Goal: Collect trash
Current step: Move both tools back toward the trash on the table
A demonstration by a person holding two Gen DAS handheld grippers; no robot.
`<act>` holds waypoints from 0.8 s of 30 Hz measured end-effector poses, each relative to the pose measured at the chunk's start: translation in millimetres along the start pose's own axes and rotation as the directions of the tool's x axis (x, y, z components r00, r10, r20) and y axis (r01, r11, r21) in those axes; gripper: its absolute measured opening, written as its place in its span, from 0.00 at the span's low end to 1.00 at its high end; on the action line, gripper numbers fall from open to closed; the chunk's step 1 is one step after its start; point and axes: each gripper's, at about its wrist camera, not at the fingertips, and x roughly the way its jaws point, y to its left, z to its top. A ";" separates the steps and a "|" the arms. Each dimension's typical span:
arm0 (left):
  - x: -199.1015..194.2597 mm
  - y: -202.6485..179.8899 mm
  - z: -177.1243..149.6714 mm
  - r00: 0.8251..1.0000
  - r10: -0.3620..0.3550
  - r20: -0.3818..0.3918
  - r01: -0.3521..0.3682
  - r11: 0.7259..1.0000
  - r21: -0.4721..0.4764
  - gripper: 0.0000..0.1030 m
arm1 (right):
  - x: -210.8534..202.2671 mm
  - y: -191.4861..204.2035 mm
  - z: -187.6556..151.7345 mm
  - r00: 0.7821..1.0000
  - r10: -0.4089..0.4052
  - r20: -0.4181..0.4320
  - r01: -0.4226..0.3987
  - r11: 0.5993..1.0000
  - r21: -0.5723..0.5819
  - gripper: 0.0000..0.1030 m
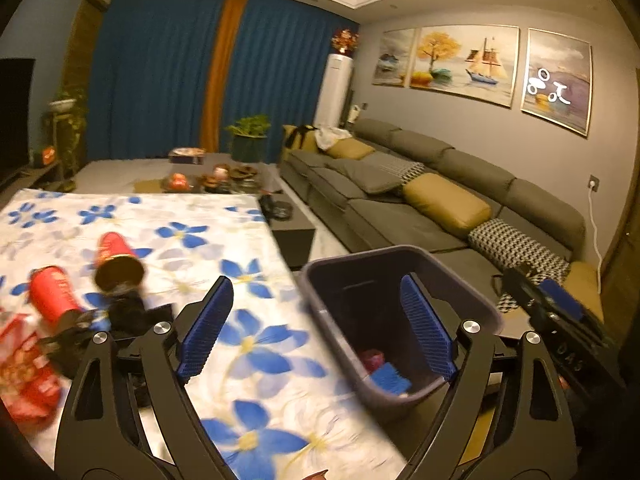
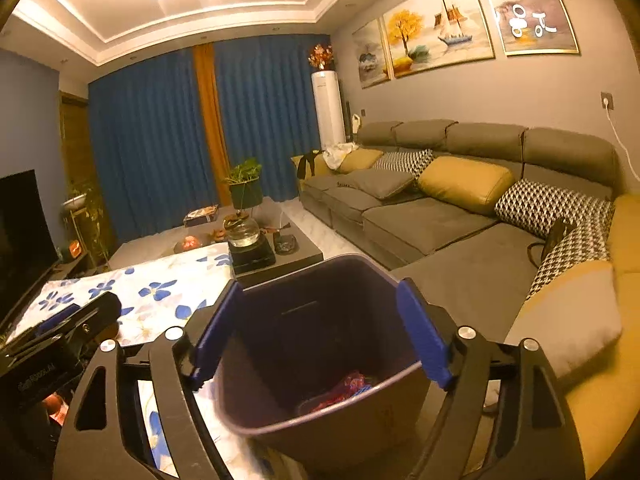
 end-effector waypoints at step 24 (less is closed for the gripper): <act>-140.5 152.3 -77.8 0.987 0.159 0.016 -0.159 0.987 -0.005 0.81 | -79.0 124.7 -93.5 0.985 0.150 -0.088 -0.160 0.979 -0.122 0.79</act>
